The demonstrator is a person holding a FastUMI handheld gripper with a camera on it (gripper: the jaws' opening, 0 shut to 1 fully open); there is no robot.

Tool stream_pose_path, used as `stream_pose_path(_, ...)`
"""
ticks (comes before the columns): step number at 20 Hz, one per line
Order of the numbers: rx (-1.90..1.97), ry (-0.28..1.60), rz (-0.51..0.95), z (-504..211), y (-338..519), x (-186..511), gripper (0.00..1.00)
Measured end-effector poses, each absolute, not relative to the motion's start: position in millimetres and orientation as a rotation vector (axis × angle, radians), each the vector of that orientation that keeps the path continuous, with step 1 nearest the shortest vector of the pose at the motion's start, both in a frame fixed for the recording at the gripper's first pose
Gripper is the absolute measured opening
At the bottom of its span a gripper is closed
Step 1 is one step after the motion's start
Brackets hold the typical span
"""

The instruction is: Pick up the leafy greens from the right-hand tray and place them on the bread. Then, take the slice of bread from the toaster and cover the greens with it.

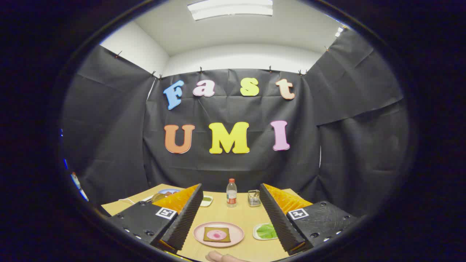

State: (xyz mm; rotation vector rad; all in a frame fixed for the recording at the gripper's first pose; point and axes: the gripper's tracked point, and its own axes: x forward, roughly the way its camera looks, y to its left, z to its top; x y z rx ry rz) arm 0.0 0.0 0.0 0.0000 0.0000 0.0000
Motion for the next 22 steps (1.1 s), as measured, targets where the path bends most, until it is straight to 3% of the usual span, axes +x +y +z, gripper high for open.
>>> stream_pose_path(15, 0.019, 0.061, -0.073, -28.7, -34.4, 11.6, 0.95)
stream_pose_path(22, 0.028, 0.220, -0.103, -109.6, -72.1, 63.0, 0.95)
